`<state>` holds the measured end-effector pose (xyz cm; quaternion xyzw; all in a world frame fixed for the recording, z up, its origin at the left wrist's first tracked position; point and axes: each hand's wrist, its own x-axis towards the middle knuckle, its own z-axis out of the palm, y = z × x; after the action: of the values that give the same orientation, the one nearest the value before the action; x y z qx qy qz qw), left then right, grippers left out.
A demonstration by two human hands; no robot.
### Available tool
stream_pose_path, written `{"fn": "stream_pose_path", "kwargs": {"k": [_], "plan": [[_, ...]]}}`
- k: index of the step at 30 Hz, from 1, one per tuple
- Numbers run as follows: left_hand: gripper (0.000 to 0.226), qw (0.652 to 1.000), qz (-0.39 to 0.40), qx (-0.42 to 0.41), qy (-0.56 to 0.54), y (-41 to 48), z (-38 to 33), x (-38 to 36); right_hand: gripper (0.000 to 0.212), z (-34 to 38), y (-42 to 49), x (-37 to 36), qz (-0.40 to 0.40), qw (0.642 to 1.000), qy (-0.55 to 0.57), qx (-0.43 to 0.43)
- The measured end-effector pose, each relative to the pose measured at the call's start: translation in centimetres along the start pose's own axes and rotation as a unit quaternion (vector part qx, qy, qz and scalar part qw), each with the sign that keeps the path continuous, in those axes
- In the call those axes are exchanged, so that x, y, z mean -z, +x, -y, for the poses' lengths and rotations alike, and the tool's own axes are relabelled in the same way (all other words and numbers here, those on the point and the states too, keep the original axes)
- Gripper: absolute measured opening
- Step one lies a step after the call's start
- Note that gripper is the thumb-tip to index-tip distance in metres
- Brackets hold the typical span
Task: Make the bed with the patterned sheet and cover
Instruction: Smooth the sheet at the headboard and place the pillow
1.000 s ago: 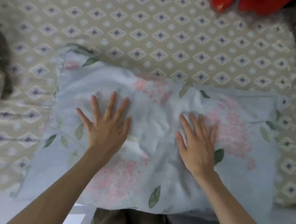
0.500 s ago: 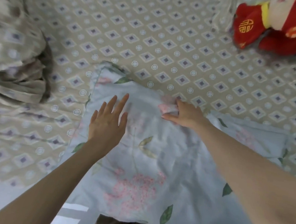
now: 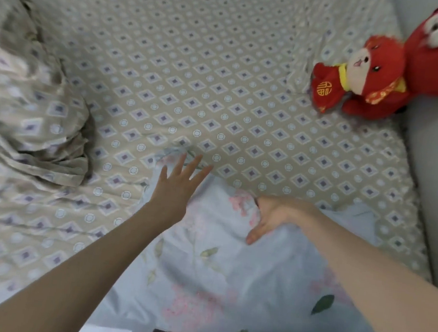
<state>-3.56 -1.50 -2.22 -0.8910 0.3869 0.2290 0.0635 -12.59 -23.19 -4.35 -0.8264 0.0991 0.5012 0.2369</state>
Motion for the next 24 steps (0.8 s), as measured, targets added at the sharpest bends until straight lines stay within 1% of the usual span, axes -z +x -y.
{"fn": "stream_pose_path", "kwargs": {"k": [2, 3, 4, 5, 6, 8, 9, 11, 13, 15, 18, 21, 22, 24], "plan": [[0.106, 0.997, 0.033, -0.053, 0.054, -0.3, -1.3, 3.3, 0.117, 0.7, -3.1, 0.1, 0.002, 1.000, -0.004, 0.000], [0.111, 0.992, 0.073, -0.073, 0.071, 0.0, -1.8, 4.7, 0.118, 1.1, -4.0, 0.2, 0.018, 1.000, -0.002, -0.005], [0.118, 0.987, 0.111, -0.093, 0.073, 0.0, -1.9, 4.8, 0.114, 1.1, -4.0, -0.8, 0.017, 1.000, -0.001, 0.001], [0.126, 0.980, 0.117, -0.127, 0.101, -0.6, -3.3, 8.7, 0.106, 1.3, -8.8, 0.1, -0.019, 1.000, 0.008, -0.011], [0.131, 0.972, 0.152, -0.139, 0.112, -0.8, -3.5, 8.9, 0.100, 1.7, -9.4, -0.4, -0.016, 1.000, 0.011, -0.007], [0.134, 0.961, 0.193, -0.156, 0.125, -1.0, -4.5, 10.4, 0.092, 2.2, -12.2, 0.3, -0.040, 0.999, 0.023, 0.011], [0.132, 0.957, 0.190, -0.171, 0.134, -1.2, -5.2, 11.5, 0.084, 2.0, -14.6, 1.0, -0.055, 0.998, 0.028, 0.004], [0.125, 0.959, 0.154, -0.190, 0.141, -1.6, -6.3, 12.6, 0.068, 2.0, -17.6, 2.1, -0.083, 0.996, 0.034, -0.007], [0.110, 0.962, 0.100, -0.214, 0.136, -1.3, -7.7, 14.5, 0.066, 1.4, -20.4, 3.1, -0.125, 0.991, 0.037, -0.017], [0.091, 0.956, 0.036, -0.241, 0.163, -0.5, -9.8, 16.8, 0.077, 0.5, -22.6, 3.8, -0.158, 0.986, 0.039, -0.044], [0.077, 0.956, -0.029, -0.248, 0.152, 0.3, -13.3, 20.2, 0.099, -1.3, -25.0, 4.8, -0.193, 0.974, 0.056, -0.102], [0.049, 0.939, -0.106, -0.285, 0.158, 1.3, -17.7, 23.8, 0.102, -4.0, -28.6, 5.4, -0.231, 0.957, 0.100, -0.147], [0.042, 0.928, -0.130, -0.304, 0.170, 1.9, -19.4, 25.1, 0.100, -5.4, -29.7, 5.4, -0.240, 0.949, 0.128, -0.161], [0.034, 0.911, -0.148, -0.330, 0.198, 3.1, -22.3, 26.9, 0.101, -7.6, -31.1, 5.4, -0.249, 0.936, 0.173, -0.180]]}}
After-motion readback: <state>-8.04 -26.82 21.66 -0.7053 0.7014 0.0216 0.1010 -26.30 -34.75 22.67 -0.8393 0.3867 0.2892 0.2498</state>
